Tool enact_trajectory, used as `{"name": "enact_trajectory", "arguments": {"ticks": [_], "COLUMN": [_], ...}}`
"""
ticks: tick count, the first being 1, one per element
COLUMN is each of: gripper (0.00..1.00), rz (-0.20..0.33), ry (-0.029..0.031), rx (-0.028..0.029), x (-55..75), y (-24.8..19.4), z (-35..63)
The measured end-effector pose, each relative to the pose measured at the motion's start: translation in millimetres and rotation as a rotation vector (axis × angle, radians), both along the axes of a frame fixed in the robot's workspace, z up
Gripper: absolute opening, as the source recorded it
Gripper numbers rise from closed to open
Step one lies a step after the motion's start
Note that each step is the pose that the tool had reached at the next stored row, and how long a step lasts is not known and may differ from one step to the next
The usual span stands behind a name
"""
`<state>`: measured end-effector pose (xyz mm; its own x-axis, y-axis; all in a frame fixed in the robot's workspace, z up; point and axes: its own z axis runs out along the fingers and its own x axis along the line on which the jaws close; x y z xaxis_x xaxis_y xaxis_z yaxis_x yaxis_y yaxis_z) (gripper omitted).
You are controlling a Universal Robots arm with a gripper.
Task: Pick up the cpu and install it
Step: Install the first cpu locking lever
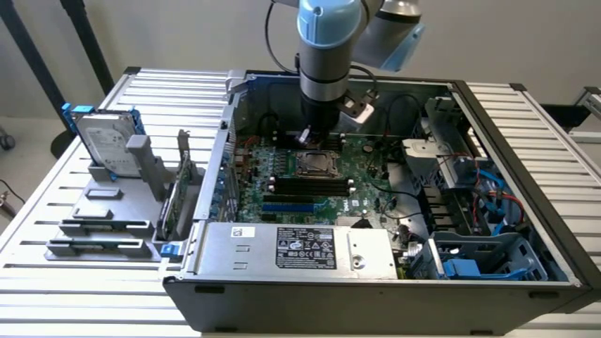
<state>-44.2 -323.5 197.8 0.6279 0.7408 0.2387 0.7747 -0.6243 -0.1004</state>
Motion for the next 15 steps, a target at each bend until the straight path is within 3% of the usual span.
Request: {"name": "enact_trajectory", "arguments": {"ticks": [15], "gripper": [0.11], "rz": [0.0], "ry": [0.0015], "rx": [0.0001], "x": [9.6], "y": [-3.5], "z": [-0.4]}}
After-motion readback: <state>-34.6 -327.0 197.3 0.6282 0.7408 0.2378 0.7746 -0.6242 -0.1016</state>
